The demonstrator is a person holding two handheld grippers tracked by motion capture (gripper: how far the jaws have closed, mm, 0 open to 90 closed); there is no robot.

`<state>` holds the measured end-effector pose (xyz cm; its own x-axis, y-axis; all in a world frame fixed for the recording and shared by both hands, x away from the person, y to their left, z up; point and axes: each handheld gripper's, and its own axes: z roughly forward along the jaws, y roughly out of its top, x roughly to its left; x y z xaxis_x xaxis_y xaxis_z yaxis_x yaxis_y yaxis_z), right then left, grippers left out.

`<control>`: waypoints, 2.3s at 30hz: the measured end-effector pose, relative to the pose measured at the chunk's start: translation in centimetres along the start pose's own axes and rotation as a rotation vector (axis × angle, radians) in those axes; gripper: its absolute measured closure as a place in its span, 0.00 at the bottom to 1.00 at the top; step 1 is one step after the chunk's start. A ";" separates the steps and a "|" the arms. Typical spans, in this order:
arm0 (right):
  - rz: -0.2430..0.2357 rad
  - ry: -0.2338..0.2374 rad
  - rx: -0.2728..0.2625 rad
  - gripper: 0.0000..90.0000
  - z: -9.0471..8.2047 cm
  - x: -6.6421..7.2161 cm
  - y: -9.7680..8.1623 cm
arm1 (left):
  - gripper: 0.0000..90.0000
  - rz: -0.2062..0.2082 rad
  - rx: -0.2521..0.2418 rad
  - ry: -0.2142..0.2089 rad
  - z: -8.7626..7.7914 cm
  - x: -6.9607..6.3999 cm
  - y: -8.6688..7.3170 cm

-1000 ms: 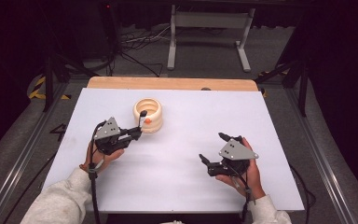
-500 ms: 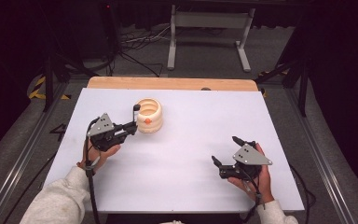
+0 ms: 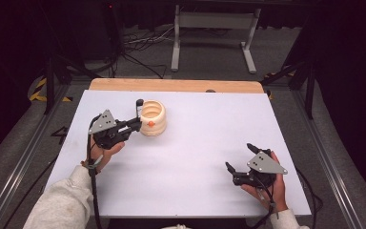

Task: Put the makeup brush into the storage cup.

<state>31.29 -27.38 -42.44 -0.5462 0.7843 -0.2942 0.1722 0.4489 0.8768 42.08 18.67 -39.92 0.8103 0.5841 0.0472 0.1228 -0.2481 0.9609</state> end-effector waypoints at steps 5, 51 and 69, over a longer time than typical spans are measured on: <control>-0.001 -0.005 -0.006 0.08 -0.3 0.1 -0.2 | 0.88 -0.005 -0.019 0.001 0.0 0.0 0.5; -0.004 0.006 -0.004 0.09 -1.0 0.2 -1.6 | 0.88 0.003 -0.141 -0.020 2.7 1.9 5.1; -0.007 0.010 0.000 0.09 -1.0 0.2 -1.7 | 0.88 -0.031 -0.104 -0.016 4.7 3.0 3.0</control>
<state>30.07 -28.42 -43.57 -0.5555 0.7769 -0.2964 0.1684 0.4542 0.8748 47.60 16.07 -38.16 0.8164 0.5773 0.0139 0.0880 -0.1482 0.9850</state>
